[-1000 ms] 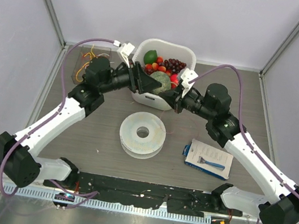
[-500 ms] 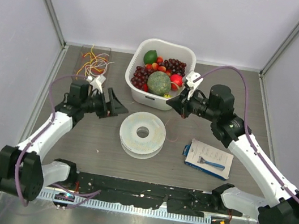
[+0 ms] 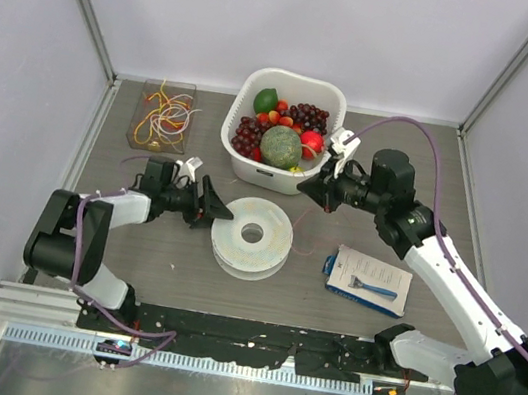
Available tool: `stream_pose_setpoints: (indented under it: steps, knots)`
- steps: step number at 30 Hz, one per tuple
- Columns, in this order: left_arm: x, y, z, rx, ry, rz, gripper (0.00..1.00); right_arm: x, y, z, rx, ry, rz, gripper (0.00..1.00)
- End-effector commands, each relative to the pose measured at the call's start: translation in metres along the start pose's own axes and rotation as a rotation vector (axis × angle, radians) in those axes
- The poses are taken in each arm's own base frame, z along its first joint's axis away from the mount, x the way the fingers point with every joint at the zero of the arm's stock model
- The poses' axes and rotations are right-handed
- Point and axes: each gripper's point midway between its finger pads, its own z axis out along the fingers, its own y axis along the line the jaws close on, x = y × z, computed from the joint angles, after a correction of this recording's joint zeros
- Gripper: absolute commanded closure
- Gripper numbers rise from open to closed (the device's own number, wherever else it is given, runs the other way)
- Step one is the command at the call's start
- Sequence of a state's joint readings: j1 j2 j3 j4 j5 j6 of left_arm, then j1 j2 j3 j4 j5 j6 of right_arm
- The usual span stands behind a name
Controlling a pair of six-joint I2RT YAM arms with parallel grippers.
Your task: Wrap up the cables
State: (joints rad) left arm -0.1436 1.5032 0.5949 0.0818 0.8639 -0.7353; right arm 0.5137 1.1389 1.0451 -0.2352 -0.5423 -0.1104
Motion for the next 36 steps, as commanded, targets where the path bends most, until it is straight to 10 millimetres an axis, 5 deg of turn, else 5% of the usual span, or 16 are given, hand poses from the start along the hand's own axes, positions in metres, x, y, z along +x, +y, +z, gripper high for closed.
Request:
stream_pose_setpoints:
  steps: [1,4,7,9,13,18,24,29,36]
  knots:
    - [-0.01,-0.029,0.005,0.164,-0.015,0.064,0.37,-0.012,-0.007,-0.004,0.012,-0.028,0.011,0.99]
    - [-0.012,-0.034,0.005,0.187,-0.014,0.07,0.55,-0.019,-0.016,-0.007,0.029,-0.042,0.015,0.99]
    - [-0.01,-0.047,-0.001,0.217,-0.002,0.091,0.93,-0.029,-0.024,-0.01,0.041,-0.06,0.019,0.99]
    - [-0.006,-0.058,-0.011,0.227,0.006,0.119,1.0,-0.032,-0.024,-0.014,0.043,-0.069,0.028,0.99]
    - [0.022,-0.072,-0.035,0.181,0.045,0.349,1.0,-0.04,-0.017,-0.023,0.035,-0.091,0.01,0.99]
    - [0.059,-0.098,-0.059,0.103,0.114,0.919,1.0,-0.045,-0.014,-0.032,0.034,-0.079,-0.053,0.99]
    - [0.088,-0.105,-0.069,0.061,0.243,1.362,1.0,-0.017,-0.009,-0.029,-0.023,0.043,-0.068,0.99]
    - [0.103,-0.105,-0.069,0.075,0.316,1.595,1.0,-0.006,-0.004,-0.026,-0.059,0.069,-0.063,0.99]
    - [0.116,-0.11,-0.065,0.115,0.388,1.674,1.0,0.01,0.005,-0.025,-0.092,0.101,-0.043,0.99]
